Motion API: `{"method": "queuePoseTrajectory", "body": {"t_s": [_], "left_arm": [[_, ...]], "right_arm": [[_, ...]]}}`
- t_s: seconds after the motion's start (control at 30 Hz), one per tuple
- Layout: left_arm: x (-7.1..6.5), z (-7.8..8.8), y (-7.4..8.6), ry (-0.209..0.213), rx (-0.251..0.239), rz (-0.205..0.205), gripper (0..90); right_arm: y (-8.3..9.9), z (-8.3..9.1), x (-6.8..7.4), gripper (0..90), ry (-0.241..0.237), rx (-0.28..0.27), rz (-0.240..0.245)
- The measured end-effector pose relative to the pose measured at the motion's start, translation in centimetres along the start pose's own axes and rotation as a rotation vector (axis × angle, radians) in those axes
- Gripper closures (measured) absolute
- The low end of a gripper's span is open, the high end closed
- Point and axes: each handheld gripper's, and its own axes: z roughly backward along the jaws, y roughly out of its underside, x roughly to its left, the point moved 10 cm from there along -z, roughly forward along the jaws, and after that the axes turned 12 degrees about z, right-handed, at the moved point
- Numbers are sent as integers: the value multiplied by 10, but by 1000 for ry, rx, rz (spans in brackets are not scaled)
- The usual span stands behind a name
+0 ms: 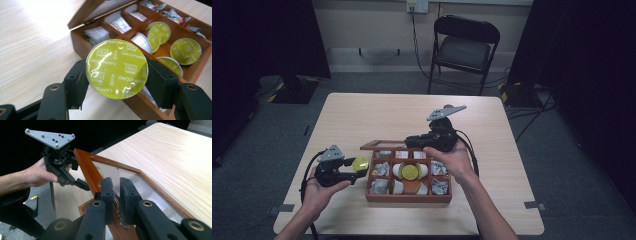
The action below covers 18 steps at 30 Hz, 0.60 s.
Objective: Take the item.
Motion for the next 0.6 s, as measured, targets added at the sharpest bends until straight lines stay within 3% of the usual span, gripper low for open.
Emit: {"method": "queuePoseTrajectory", "body": {"t_s": [0.47,0.6], "left_arm": [[41,-2,-20,-69,-18,63,382],[49,-8,-25,-88,4,47,382]], "right_arm": [[0,0,0,817,-1,0,-3],[0,0,0,817,-2,1,-4]]}}
